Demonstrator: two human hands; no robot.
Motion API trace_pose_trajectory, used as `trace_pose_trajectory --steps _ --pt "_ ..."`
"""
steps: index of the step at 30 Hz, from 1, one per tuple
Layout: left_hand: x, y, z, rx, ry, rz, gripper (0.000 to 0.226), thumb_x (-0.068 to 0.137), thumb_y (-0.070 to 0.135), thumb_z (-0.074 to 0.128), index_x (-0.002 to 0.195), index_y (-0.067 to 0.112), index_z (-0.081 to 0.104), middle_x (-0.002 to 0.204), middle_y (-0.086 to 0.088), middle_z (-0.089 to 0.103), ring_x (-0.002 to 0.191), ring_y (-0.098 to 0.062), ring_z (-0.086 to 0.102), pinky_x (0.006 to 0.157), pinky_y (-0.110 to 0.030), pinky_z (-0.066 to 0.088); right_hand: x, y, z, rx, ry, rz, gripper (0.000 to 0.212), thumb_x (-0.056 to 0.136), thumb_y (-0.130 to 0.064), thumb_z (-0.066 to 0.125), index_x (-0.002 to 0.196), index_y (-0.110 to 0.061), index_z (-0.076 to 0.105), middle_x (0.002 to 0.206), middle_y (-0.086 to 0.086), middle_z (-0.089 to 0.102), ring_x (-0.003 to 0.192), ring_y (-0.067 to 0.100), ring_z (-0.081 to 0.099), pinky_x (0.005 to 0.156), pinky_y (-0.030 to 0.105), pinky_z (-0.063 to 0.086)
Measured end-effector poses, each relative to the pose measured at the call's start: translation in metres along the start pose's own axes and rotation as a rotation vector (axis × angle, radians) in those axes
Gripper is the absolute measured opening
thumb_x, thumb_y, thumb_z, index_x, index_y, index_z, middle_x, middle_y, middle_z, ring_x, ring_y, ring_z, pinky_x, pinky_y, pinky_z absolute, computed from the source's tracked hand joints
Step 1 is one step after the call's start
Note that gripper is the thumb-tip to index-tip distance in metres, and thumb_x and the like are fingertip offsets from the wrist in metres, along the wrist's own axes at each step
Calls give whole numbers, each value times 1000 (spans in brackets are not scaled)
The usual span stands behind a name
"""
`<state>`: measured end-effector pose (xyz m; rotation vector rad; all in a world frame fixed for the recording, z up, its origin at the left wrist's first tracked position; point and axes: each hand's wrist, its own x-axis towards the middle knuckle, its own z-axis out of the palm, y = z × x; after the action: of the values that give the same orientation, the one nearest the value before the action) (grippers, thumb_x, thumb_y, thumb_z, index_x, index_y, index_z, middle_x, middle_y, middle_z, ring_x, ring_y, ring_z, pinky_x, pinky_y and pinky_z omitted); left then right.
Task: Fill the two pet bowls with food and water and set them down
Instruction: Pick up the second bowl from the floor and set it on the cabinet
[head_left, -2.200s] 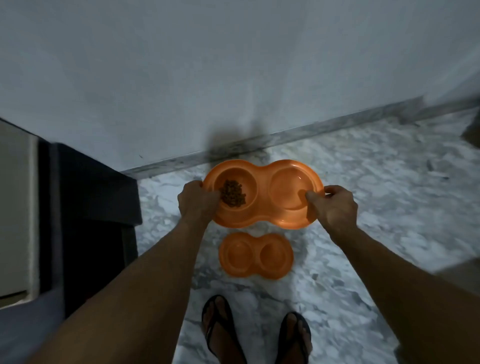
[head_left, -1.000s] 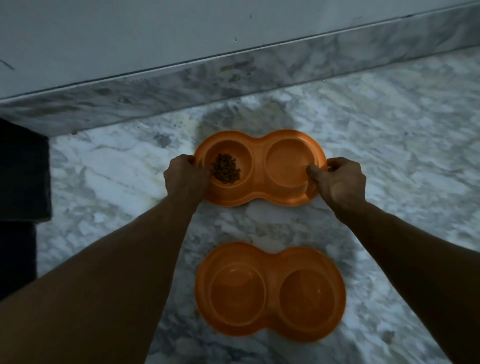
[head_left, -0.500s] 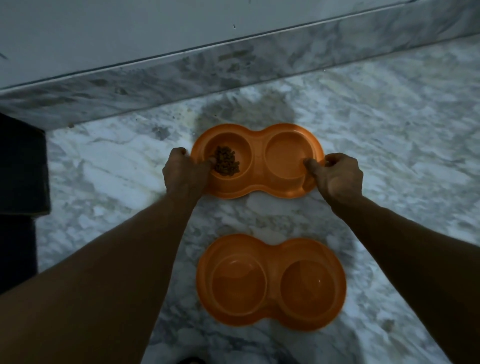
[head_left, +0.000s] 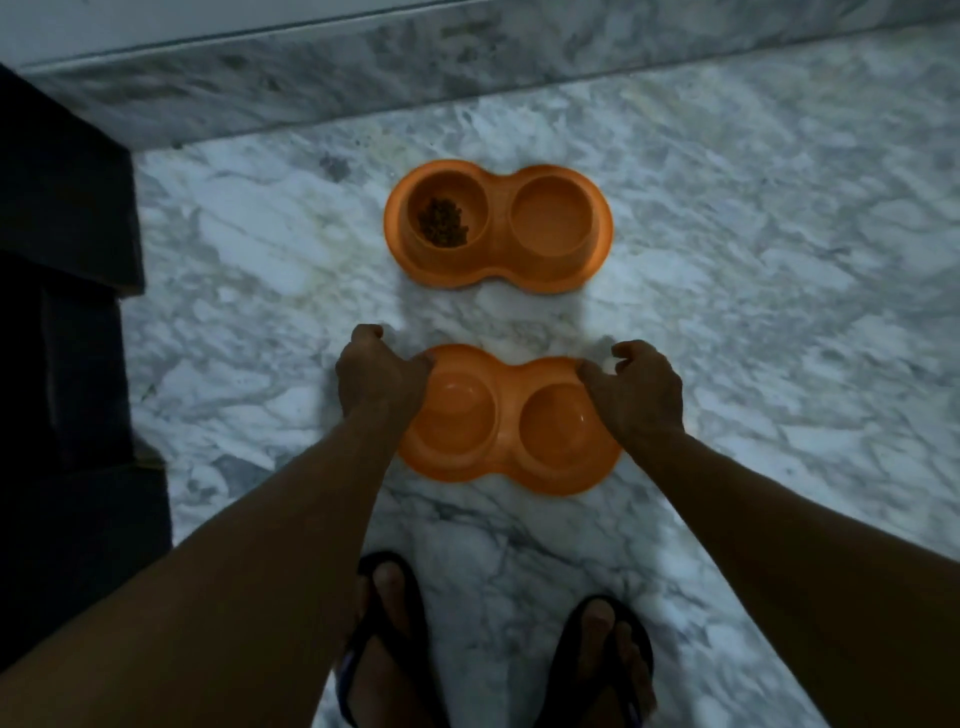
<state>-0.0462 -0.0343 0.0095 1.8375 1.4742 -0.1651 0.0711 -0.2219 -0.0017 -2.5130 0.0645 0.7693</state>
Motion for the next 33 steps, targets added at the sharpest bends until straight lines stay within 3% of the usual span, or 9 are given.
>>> trace_pose_trajectory --steps 5,12,17,21,28,33 --pt "-18 -22 17 61 -10 -35 72 79 28 78 139 5 45 137 -19 51 125 -32 51 99 -33 41 -14 34 3 -63 -31 21 67 81 -41 74 136 -9 51 133 18 55 123 32 54 100 36 43" --pt "-19 -50 40 134 -44 -87 67 81 29 74 136 4 46 134 -19 52 123 -35 51 97 -37 42 -20 60 19 -52 -52 95 76 81 -42 74 140 -5 43 138 21 50 127 35 49 101 41 42" --pt "-9 -65 47 158 17 -119 48 83 24 67 124 2 54 123 -21 58 113 -37 56 88 -38 47 -14 65 30 -69 -42 112 67 82 -42 72 132 -4 50 129 21 55 117 35 56 92 38 46" --pt "-3 -74 49 195 25 -87 40 80 25 65 114 3 61 115 -20 62 105 -36 60 82 -36 49 -13 70 37 -63 -26 120 49 76 -41 68 111 -7 62 108 18 65 96 35 64 81 39 52" --pt "-15 -74 27 200 36 -81 32 78 19 64 103 0 66 101 -19 68 96 -35 64 71 -32 47 -35 59 24 -77 -17 110 54 81 -34 70 124 -5 57 120 18 61 107 34 61 86 39 50" --pt "-48 -45 -22 150 44 -83 30 78 15 64 103 -1 66 102 -18 67 97 -35 63 68 -29 41 -76 28 -19 -64 -8 94 49 84 -30 69 122 -2 57 119 18 60 106 33 60 77 34 44"
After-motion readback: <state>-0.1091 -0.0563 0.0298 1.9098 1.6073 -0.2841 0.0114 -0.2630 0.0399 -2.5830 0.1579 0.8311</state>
